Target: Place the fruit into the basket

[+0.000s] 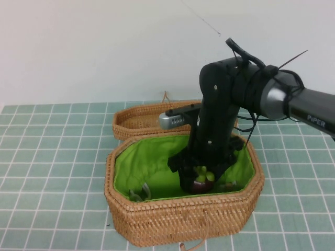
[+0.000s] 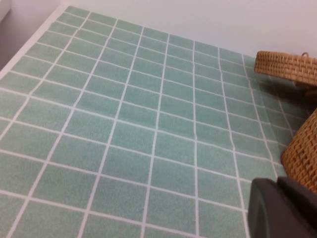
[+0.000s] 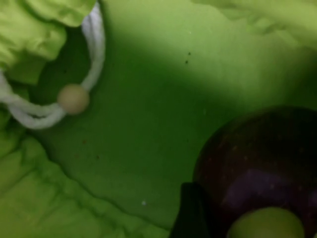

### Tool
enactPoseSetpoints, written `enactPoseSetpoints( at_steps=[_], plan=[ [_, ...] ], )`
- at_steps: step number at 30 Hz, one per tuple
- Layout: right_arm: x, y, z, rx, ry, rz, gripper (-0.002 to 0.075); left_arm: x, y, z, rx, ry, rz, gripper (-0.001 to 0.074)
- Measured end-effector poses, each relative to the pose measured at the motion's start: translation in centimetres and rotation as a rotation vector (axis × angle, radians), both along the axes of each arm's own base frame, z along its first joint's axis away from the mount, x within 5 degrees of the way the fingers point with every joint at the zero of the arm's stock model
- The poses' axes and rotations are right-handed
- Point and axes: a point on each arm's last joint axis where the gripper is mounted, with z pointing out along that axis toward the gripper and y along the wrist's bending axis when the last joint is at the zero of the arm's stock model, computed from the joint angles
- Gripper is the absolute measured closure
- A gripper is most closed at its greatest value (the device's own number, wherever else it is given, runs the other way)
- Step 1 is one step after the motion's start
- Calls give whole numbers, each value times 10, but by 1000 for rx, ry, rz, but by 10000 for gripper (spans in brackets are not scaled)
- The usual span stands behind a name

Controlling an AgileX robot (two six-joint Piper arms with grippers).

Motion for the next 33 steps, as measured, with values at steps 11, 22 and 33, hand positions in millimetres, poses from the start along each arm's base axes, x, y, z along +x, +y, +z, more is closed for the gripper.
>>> enactPoseSetpoints(
  at_steps=[11, 22, 33],
  plan=[
    [3, 2, 8, 4, -8, -12, 46, 0, 0, 0, 0, 0, 0, 738],
    [14, 10, 110, 196, -263, -22, 191, 0, 0, 0, 0, 0, 0, 738],
    [-27, -39, 237, 199, -651, 45, 716, 0, 0, 0, 0, 0, 0, 738]
  ],
)
